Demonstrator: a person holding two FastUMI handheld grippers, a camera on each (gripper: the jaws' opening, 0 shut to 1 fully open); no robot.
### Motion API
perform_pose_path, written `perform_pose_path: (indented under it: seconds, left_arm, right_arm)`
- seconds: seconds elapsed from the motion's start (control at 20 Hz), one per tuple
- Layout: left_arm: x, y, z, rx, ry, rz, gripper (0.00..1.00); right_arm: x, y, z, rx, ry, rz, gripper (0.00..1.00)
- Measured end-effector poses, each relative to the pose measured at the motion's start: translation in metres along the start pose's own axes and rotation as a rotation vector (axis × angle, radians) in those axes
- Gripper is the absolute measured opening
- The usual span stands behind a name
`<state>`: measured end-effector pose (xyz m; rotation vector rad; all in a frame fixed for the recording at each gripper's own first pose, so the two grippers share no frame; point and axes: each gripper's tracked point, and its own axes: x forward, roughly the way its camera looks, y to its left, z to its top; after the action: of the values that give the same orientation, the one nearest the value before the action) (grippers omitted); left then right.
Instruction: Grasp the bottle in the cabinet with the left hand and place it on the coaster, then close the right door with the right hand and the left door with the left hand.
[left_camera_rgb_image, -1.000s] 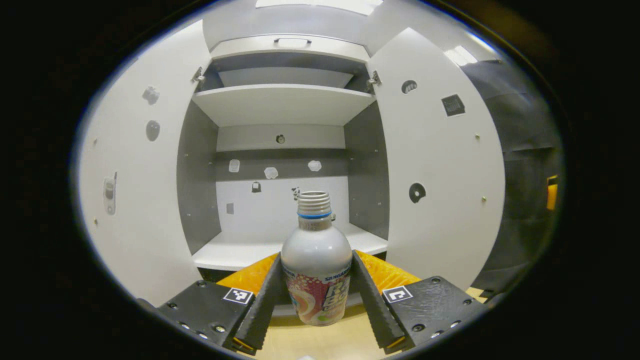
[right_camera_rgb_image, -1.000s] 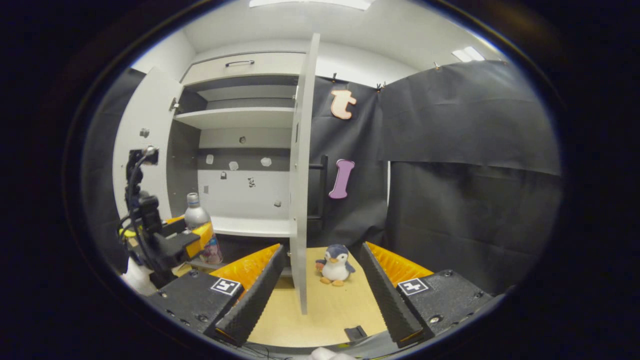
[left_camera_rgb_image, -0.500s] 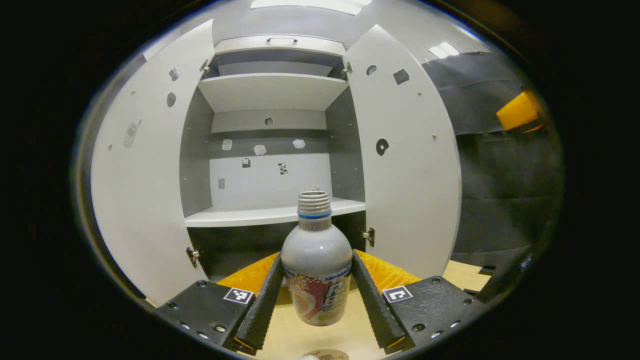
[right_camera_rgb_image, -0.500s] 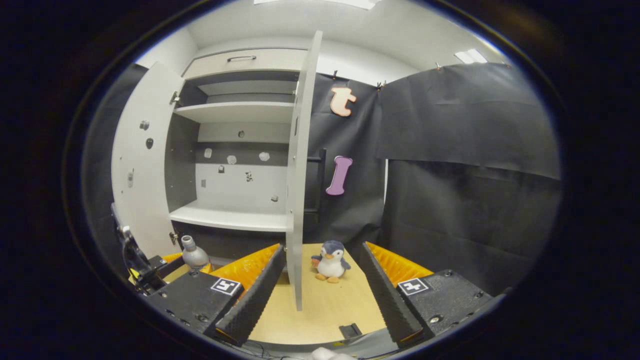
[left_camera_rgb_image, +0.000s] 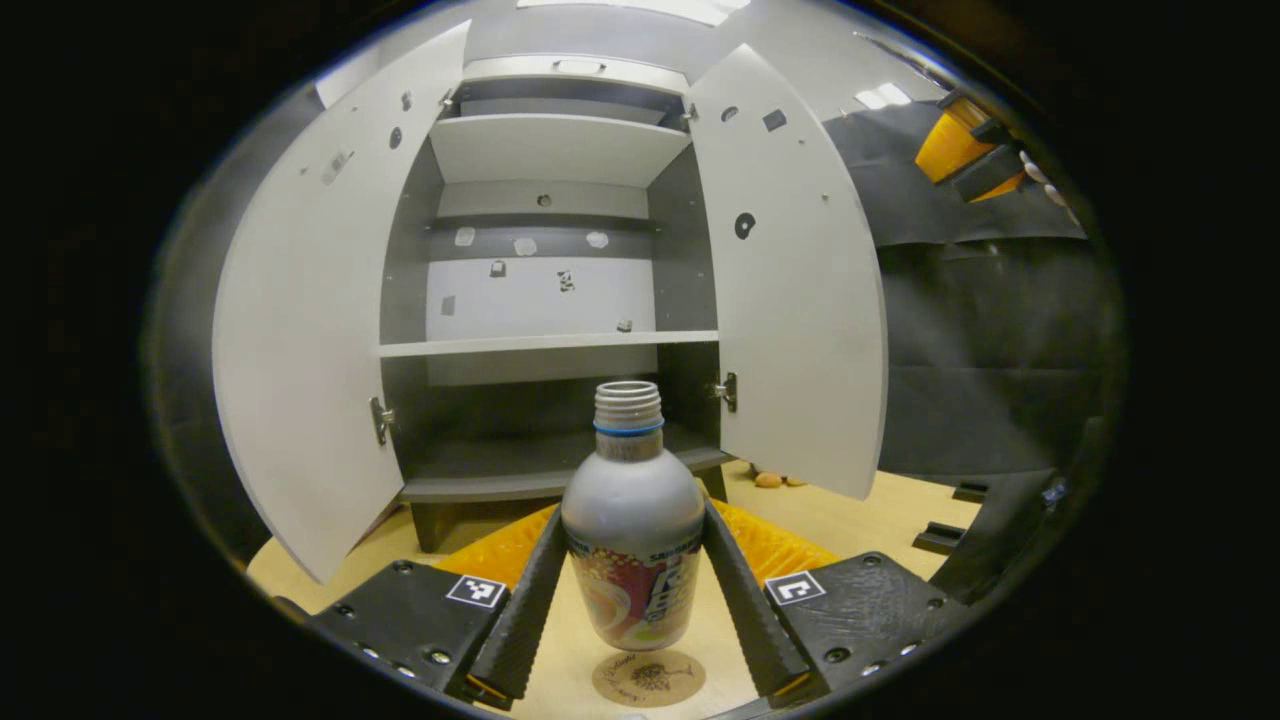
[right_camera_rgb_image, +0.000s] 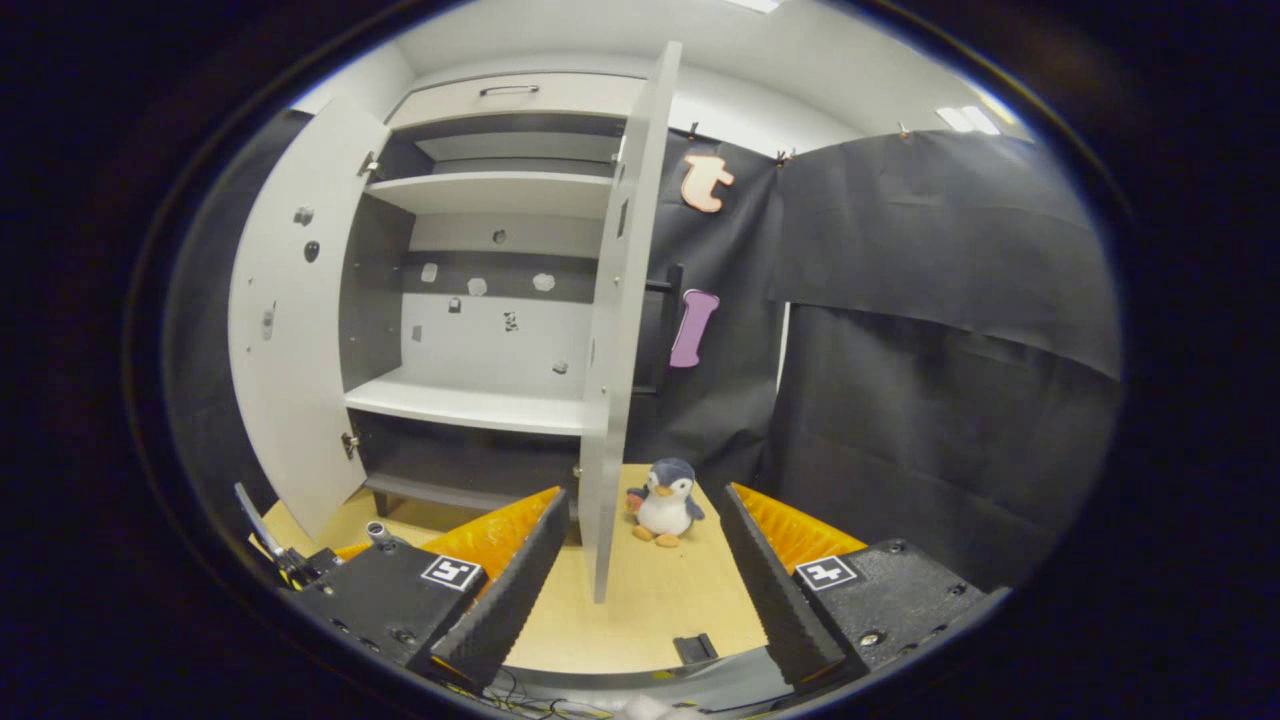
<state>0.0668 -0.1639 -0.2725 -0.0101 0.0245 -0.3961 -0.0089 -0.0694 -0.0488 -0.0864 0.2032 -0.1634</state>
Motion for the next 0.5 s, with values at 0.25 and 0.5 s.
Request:
perform_pose_path:
  seconds: [0.25, 0.5]
  left_arm:
    - [-0.004, -0.001, -0.043, -0.031, 0.052, 0.000, 0.79]
    - [-0.009, -0.002, -0.072, -0.024, 0.076, 0.003, 0.83]
  right_arm:
    - [0.000, 0.017, 0.000, -0.025, 0.017, 0.038, 1.00]
    - [-0.001, 0.020, 0.004, -0.073, 0.013, 0.038, 0.99]
